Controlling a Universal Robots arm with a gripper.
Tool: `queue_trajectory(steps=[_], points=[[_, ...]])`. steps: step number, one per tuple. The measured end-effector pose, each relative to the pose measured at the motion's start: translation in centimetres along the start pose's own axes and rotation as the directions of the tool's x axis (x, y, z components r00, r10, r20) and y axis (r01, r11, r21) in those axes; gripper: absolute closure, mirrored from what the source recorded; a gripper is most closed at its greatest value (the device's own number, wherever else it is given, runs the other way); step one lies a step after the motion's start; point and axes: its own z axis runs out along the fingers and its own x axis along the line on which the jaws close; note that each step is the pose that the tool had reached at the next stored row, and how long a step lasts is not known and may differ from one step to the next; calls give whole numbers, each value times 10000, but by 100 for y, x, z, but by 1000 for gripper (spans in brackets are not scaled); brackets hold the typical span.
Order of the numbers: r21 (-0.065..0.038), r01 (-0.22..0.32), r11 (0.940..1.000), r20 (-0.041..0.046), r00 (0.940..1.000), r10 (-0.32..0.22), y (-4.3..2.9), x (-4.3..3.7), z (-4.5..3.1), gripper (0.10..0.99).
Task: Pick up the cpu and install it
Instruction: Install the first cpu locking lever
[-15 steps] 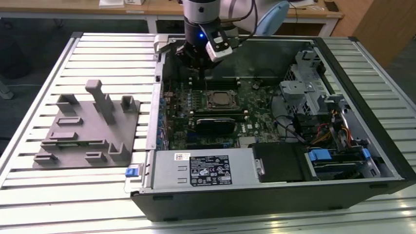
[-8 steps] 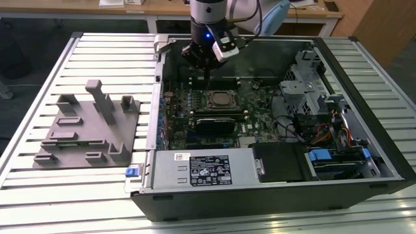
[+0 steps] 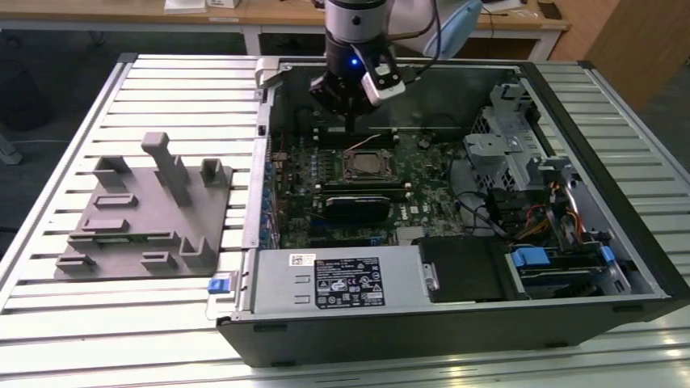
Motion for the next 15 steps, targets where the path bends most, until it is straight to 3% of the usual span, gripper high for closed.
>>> queue_trajectory(steps=[3,8,15], points=[[-105,-34,9999,-4,10000,34,-9,-17,30,980],[-103,-41,9999,-7,10000,41,11,-129,69,980],[-110,202,9997,-14,9998,-202,40,-159,150,980]])
